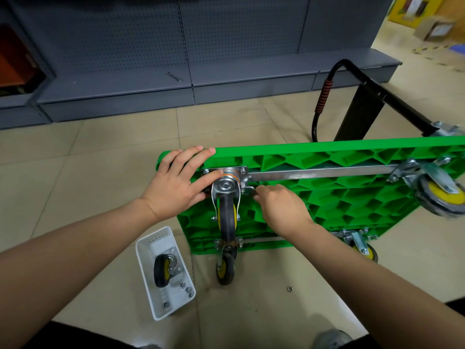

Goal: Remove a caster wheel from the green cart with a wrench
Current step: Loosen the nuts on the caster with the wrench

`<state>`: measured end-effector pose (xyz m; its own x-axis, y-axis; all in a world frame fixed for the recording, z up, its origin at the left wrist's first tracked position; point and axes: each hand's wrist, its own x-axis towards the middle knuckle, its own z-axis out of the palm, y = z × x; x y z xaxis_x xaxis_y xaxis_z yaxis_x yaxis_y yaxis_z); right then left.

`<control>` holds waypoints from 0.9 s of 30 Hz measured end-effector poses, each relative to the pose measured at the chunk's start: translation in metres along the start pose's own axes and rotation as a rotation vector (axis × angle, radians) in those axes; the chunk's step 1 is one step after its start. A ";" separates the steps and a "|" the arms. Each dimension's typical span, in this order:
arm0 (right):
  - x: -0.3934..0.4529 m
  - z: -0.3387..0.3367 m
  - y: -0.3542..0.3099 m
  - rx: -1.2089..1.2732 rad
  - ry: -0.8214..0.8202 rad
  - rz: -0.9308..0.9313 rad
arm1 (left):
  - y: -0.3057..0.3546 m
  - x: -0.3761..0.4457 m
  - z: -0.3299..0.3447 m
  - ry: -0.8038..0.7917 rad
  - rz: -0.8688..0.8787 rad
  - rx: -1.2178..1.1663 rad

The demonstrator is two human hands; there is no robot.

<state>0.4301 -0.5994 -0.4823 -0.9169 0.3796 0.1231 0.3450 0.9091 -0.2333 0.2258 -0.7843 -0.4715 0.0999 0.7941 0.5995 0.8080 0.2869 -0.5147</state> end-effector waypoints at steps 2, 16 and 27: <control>-0.002 0.005 0.004 0.168 -0.065 0.060 | 0.000 0.000 0.000 0.002 0.000 -0.001; 0.008 0.027 -0.016 0.700 -0.068 0.331 | 0.000 0.000 0.002 0.012 -0.002 0.007; 0.013 -0.008 -0.006 -0.093 -0.084 0.005 | 0.000 0.000 0.002 0.016 0.000 0.010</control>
<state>0.4179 -0.5980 -0.4713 -0.9274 0.3721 0.0397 0.3633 0.9207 -0.1429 0.2243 -0.7829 -0.4725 0.1088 0.7854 0.6093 0.8021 0.2927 -0.5205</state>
